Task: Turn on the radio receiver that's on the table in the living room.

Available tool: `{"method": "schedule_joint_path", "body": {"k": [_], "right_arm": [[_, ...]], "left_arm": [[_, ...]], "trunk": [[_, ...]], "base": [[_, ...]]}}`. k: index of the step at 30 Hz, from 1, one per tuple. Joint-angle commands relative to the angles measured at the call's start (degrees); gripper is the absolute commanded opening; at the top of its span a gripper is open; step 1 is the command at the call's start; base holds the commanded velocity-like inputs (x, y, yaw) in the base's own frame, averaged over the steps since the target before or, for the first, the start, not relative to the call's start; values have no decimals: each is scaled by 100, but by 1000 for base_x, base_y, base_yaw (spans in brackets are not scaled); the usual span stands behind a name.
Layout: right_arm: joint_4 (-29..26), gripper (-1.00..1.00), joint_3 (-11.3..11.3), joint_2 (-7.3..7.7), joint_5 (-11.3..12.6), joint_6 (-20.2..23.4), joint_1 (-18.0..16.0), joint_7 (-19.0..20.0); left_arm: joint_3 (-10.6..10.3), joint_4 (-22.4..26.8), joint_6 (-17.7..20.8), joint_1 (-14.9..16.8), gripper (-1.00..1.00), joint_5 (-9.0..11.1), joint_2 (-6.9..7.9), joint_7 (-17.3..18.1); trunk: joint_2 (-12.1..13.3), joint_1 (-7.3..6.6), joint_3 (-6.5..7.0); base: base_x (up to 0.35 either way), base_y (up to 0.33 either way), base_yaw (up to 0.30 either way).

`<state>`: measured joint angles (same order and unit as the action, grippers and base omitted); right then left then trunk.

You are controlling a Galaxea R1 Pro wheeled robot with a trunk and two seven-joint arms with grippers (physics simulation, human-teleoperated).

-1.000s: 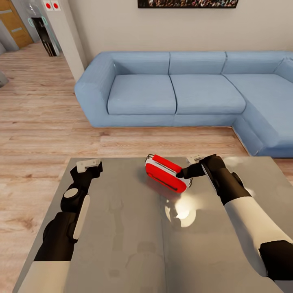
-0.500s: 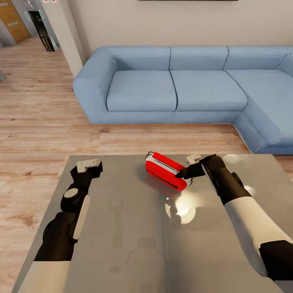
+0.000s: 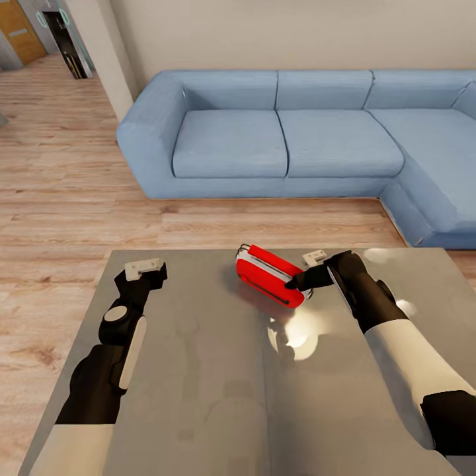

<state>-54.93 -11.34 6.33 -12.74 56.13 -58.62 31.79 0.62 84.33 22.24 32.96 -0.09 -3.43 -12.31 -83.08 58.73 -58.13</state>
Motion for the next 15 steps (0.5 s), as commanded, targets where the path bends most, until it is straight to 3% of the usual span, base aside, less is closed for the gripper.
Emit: {"method": "schedule_joint_path", "body": {"k": [1, 4, 5, 15], "right_arm": [[0, 100, 0, 0, 0, 0, 0, -1], [0, 100, 0, 0, 0, -2, 0, -1], [0, -100, 0, 0, 0, -3, 0, 1], [0, -100, 0, 0, -8, -5, 0, 3]], "left_arm": [[0, -2, 0, 0, 100, 3, 0, 0], [0, -8, 0, 0, 100, 4, 0, -1], [0, -7, 0, -3, 100, 3, 0, 0], [4, -20, 0, -10, 100, 0, 0, 0]], "trunk": [[0, 0, 0], [0, 0, -1], [0, 0, -1], [0, 0, -1]], "base": [[0, 0, 0], [0, 0, 0], [0, 0, 0], [0, 0, 0]]}}
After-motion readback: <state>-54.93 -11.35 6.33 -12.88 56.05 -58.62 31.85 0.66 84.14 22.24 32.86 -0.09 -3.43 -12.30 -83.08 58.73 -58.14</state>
